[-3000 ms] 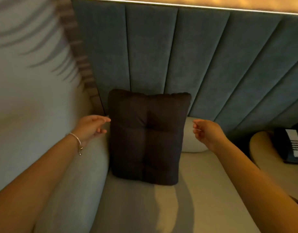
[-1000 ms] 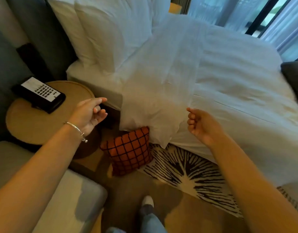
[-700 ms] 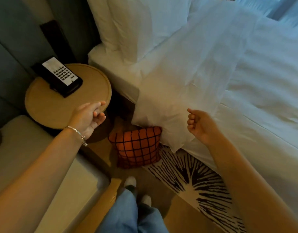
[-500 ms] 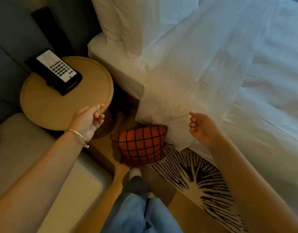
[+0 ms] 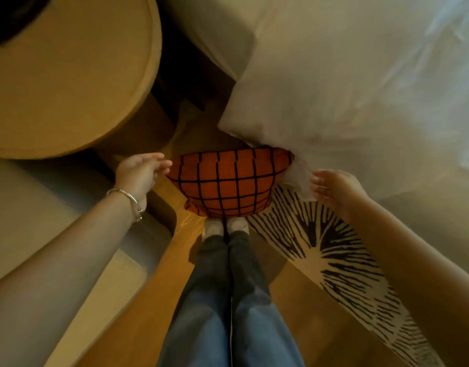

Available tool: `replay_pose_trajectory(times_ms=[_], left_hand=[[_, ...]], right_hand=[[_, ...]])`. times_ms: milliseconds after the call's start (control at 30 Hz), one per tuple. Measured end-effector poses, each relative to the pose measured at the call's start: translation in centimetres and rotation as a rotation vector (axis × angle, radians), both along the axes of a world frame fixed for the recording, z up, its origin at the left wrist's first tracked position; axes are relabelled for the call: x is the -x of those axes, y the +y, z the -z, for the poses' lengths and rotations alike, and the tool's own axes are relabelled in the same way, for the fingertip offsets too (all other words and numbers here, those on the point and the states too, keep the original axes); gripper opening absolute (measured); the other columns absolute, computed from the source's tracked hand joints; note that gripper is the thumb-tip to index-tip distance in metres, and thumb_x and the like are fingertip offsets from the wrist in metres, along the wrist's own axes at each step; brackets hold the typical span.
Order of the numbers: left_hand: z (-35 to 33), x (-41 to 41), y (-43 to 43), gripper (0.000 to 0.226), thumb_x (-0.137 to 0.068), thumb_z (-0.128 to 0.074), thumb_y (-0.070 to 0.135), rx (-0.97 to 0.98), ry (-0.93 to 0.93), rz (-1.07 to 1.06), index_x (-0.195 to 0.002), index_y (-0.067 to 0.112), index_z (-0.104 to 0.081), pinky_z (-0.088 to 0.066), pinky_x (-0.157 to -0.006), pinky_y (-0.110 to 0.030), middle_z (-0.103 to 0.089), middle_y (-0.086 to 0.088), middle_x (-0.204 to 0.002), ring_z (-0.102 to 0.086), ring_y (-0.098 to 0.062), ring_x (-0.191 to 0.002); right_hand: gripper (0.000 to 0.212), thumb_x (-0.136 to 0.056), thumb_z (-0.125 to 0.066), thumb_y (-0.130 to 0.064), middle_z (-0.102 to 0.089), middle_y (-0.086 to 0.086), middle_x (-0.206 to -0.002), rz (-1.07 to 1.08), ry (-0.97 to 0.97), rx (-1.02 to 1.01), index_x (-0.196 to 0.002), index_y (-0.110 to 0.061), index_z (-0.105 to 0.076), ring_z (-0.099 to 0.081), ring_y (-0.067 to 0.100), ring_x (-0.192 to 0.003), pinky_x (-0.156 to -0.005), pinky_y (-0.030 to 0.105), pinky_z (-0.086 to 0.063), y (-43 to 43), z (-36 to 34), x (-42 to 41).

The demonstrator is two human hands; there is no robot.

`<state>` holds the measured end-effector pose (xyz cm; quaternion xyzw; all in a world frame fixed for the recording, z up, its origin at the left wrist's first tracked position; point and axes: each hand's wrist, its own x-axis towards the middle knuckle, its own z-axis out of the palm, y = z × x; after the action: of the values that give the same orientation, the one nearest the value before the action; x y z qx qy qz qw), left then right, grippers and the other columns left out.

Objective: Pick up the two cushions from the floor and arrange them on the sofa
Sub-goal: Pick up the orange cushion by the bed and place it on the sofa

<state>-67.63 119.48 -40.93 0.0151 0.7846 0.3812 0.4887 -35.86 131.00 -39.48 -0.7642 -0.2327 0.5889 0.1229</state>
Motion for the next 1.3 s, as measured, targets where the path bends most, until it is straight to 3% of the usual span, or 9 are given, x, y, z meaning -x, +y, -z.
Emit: replay_pose_trajectory(times_ms=[233, 333, 433, 533, 667, 833, 1000, 1133, 1300], left_hand=[[12.8, 0.4, -0.4, 0.037, -0.086, -0.056, 0.014, 0.255, 0.190, -0.004, -0.122, 0.017, -0.060, -0.039, -0.087, -0.028, -0.055, 0.002, -0.111, -0.050, -0.014, -0.100], [16.1, 0.9, 0.2, 0.040, -0.086, -0.057, 0.020, 0.322, 0.203, 0.045, -0.126, 0.014, -0.057, -0.039, -0.085, -0.029, -0.056, -0.004, -0.116, -0.053, -0.024, -0.111], [18.6, 1.2, 0.8, 0.041, -0.085, -0.058, 0.022, 0.359, 0.169, 0.073, -0.124, 0.008, -0.058, -0.044, -0.096, -0.042, -0.057, -0.023, -0.128, -0.052, -0.038, -0.119], [20.4, 1.2, 1.6, 0.045, -0.085, -0.058, 0.023, 0.364, 0.187, 0.099, -0.127, 0.009, -0.054, -0.042, -0.099, -0.046, -0.054, -0.023, -0.133, -0.051, -0.039, -0.121], [22.4, 1.4, 2.4, 0.048, -0.085, -0.058, 0.029, 0.332, 0.216, 0.160, -0.131, 0.022, -0.052, -0.040, -0.096, -0.032, -0.055, -0.006, -0.134, -0.052, -0.028, -0.121], [24.7, 1.5, 2.8, 0.033, -0.086, -0.057, 0.026, 0.343, 0.227, 0.237, -0.118, 0.020, -0.061, -0.036, -0.091, -0.026, -0.057, -0.001, -0.125, -0.051, -0.026, -0.119], [24.4, 2.6, 1.9, 0.037, -0.082, -0.063, 0.022, 0.408, 0.470, 0.252, -0.115, 0.008, -0.055, -0.038, -0.083, -0.029, -0.064, -0.009, -0.101, -0.057, -0.030, -0.104], [24.9, 3.5, 0.0, 0.038, -0.077, -0.071, 0.022, 0.450, 0.284, 0.351, -0.109, 0.004, -0.063, -0.044, -0.097, -0.037, -0.066, -0.016, -0.111, -0.059, -0.034, -0.108], [25.7, 2.7, -3.3, 0.009, -0.070, -0.075, 0.017, 0.435, 0.054, 0.274, -0.069, 0.019, -0.066, -0.050, -0.093, -0.043, -0.071, -0.018, -0.094, -0.066, -0.031, -0.088]], right_hand=[[0.010, -0.089, -0.049, -0.017, -0.062, 0.022, -0.115, -0.242, -0.142, 0.088, -0.088, -0.020, -0.060, -0.059, 0.026, -0.087, -0.078, 0.033, -0.050, 0.9, 11.8, 1.3], [0.007, -0.088, -0.052, -0.021, -0.059, 0.009, -0.089, -0.295, -0.136, 0.052, -0.083, -0.020, -0.055, -0.056, 0.019, -0.075, -0.066, 0.029, -0.046, 2.8, 14.3, 1.5], [0.033, -0.088, -0.055, -0.021, -0.055, 0.026, -0.107, -0.278, -0.167, 0.057, -0.114, -0.002, -0.051, -0.057, 0.040, -0.104, -0.086, 0.043, -0.050, 4.4, 16.4, 1.7], [0.035, -0.086, -0.058, -0.021, -0.052, 0.009, -0.121, -0.230, -0.167, 0.022, -0.119, -0.018, -0.048, -0.051, 0.026, -0.114, -0.085, 0.037, -0.047, 5.9, 17.8, 2.3], [0.050, -0.085, -0.060, -0.021, -0.045, 0.006, -0.138, -0.321, -0.255, -0.054, -0.131, -0.012, -0.043, -0.044, 0.020, -0.114, -0.089, 0.038, -0.044, 6.8, 19.7, 2.4], [0.055, -0.080, -0.067, -0.024, -0.049, 0.017, -0.131, -0.387, -0.351, -0.138, -0.125, -0.004, -0.042, -0.048, 0.031, -0.118, -0.099, 0.047, -0.042, 6.3, 21.2, 1.9], [0.045, -0.076, -0.070, -0.035, -0.053, 0.012, -0.101, -0.513, -0.470, -0.259, -0.099, -0.009, -0.042, -0.054, 0.029, -0.100, -0.082, 0.037, -0.044, 5.2, 22.3, 0.7], [0.043, -0.074, -0.071, -0.036, -0.050, 0.009, -0.091, -0.619, -0.590, -0.229, -0.095, -0.009, -0.044, -0.056, 0.034, -0.096, -0.069, 0.029, -0.032, 4.2, 22.7, -0.2], [0.039, -0.075, -0.071, -0.030, -0.066, 0.019, -0.093, -0.672, -0.552, -0.157, -0.096, 0.001, -0.062, -0.061, 0.035, -0.088, -0.072, 0.037, -0.047, 2.8, 22.7, -1.3]])
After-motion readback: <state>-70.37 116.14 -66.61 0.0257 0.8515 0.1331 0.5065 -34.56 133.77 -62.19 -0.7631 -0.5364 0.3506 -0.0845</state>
